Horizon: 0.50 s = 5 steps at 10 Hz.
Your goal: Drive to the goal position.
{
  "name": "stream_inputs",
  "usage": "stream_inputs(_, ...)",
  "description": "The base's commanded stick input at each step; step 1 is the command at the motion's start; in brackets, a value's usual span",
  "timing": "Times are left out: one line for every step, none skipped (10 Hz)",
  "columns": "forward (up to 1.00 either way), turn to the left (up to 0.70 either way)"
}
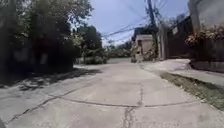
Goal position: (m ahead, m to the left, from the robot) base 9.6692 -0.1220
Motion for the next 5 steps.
stream_inputs(1.0, -0.39)
stream_inputs(1.0, -0.39)
stream_inputs(1.0, -0.39)
stream_inputs(1.0, -0.18)
stream_inputs(1.0, 0.01)
